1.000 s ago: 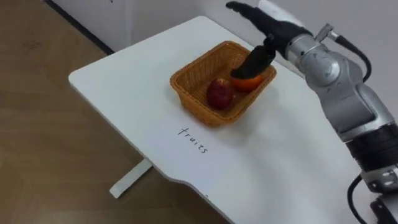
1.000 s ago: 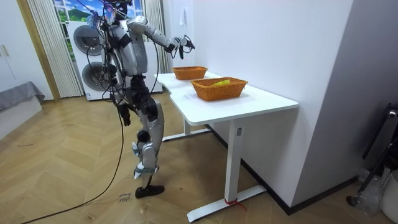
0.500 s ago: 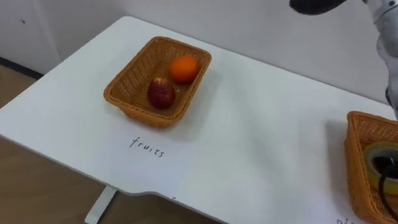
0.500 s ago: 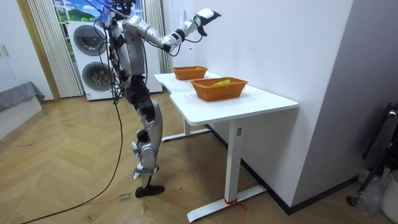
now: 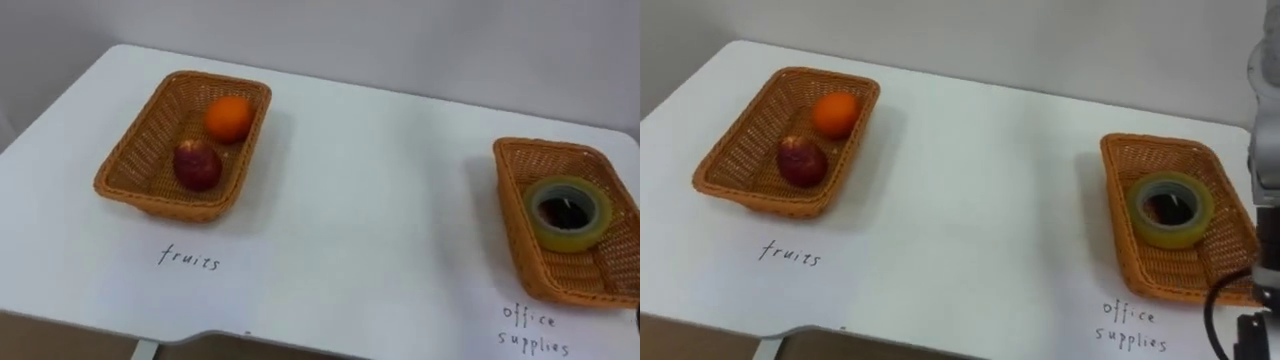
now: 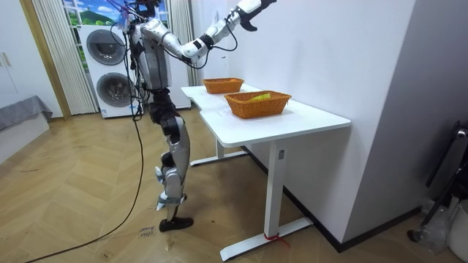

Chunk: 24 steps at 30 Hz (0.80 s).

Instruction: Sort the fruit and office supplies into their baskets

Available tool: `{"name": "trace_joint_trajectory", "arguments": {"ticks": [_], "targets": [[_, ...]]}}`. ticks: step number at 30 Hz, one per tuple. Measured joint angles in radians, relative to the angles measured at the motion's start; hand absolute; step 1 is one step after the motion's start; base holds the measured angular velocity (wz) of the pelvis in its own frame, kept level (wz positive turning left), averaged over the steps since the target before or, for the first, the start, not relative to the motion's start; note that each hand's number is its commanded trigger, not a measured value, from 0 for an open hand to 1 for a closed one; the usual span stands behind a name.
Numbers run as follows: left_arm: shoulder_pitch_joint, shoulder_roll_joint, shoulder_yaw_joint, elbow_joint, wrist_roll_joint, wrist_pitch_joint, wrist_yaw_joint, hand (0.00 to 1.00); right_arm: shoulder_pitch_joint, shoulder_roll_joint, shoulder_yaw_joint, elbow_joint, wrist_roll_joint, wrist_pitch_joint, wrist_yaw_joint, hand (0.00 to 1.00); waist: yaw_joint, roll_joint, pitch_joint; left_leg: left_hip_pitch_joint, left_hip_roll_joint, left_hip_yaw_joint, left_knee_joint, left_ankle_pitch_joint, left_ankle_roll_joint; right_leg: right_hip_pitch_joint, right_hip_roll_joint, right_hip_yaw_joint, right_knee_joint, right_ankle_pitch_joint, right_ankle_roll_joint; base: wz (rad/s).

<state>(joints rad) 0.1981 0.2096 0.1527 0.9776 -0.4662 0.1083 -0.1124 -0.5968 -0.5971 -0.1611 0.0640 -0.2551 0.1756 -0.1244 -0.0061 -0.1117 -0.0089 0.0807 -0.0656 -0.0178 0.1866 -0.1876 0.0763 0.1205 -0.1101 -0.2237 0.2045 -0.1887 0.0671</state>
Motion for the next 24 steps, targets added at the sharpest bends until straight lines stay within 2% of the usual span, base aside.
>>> {"name": "trace_joint_trajectory", "arguments": {"ticks": [4, 7, 9, 12, 15, 17, 19, 21, 23, 24], "targets": [[0.001, 0.005, 0.0, 0.001, -0.001, -0.006, 0.0, 0.0, 0.002, -0.01, -0.049, 0.0, 0.026, -0.009, -0.074, 0.0, -0.039, -0.004, -0.0014, 0.003, 0.018, 0.023, 0.004, -0.008, -0.009, -0.003, 0.013, 0.003, -0.001, 0.007, -0.011, -0.19], [0.005, 0.007, 0.004, 0.0, -0.002, -0.007, 0.001, 0.0, 0.058, -0.024, -0.113, -0.004, 0.05, -0.036, -0.146, 0.0, -0.045, -0.003, -0.0014, 0.004, 0.03, 0.044, 0.009, -0.015, -0.017, -0.005, 0.025, 0.004, -0.002, 0.011, -0.017, -0.18], [0.007, 0.005, 0.011, 0.0, -0.001, -0.007, 0.004, 0.0, 0.113, -0.024, -0.165, -0.023, 0.07, -0.036, -0.177, 0.0, -0.046, -0.003, -0.0011, 0.003, 0.037, 0.049, 0.018, -0.023, -0.02, -0.006, 0.031, 0.004, -0.002, 0.012, -0.018, -0.16], [0.012, -0.004, 0.01, 0.002, 0.001, -0.007, 0.012, 0.0, 0.17, -0.024, -0.223, -0.035, 0.078, -0.037, -0.22, 0.0, -0.068, 0.013, 0.0049, 0.003, 0.041, 0.068, 0.017, -0.025, -0.022, -0.011, 0.033, 0.006, -0.002, 0.013, -0.02, -0.14], [0.027, -0.005, 0.012, 0.002, 0.004, -0.031, 0.012, 0.0, 0.232, -0.024, -0.267, -0.035, 0.095, -0.049, -0.278, 0.0, -0.073, 0.026, -0.0012, 0.005, 0.052, 0.098, 0.012, -0.027, -0.025, -0.024, 0.041, 0.03, -0.003, 0.018, -0.027, -0.27], [0.033, -0.002, 0.023, 0.019, -0.002, -0.051, 0.014, 0.0, 0.314, -0.024, -0.299, -0.042, 0.109, -0.069, -0.314, 0.0, -0.089, 0.026, -0.0002, 0.014, 0.056, 0.101, 0.01, -0.029, -0.029, -0.019, 0.045, 0.029, -0.003, 0.018, -0.028, -0.09], [0.039, -0.002, 0.027, 0.026, -0.004, -0.055, 0.014, 0.0, 0.378, -0.024, -0.33, -0.055, 0.133, -0.078, -0.342, 0.0, -0.103, 0.028, -0.0004, 0.014, 0.057, 0.104, 0.007, -0.032, -0.03, -0.02, 0.046, 0.029, -0.003, 0.018, -0.028, -0.05], [0.049, -0.007, 0.043, 0.027, -0.003, -0.066, 0.018, 0.0, 0.456, -0.017, -0.377, -0.082, 0.161, -0.09, -0.372, 0.0, -0.102, 0.025, 0.0013, 0.016, 0.059, 0.114, -0.002, -0.033, -0.03, -0.024, 0.047, 0.031, -0.003, 0.018, -0.028, -0.16], [0.065, -0.007, 0.055, 0.032, -0.003, -0.072, 0.027, 0.0, 0.533, 0.007, -0.42, -0.093, 0.214, -0.119, -0.43, 0.0, -0.105, 0.024, -0.0013, 0.018, 0.061, 0.125, -0.008, -0.034, -0.029, -0.033, 0.048, 0.035, -0.001, 0.018, -0.028, -0.2], [0.067, -0.007, 0.058, 0.032, -0.003, -0.072, 0.032, 0.0, 0.547, 0.014, -0.429, -0.093, 0.223, -0.121, -0.445, 0.0, -0.107, 0.024, -0.0013, 0.018, 0.06, 0.128, -0.009, -0.034, -0.029, -0.034, 0.048, 0.035, -0.001, 0.018, -0.028, -0.17]]}}
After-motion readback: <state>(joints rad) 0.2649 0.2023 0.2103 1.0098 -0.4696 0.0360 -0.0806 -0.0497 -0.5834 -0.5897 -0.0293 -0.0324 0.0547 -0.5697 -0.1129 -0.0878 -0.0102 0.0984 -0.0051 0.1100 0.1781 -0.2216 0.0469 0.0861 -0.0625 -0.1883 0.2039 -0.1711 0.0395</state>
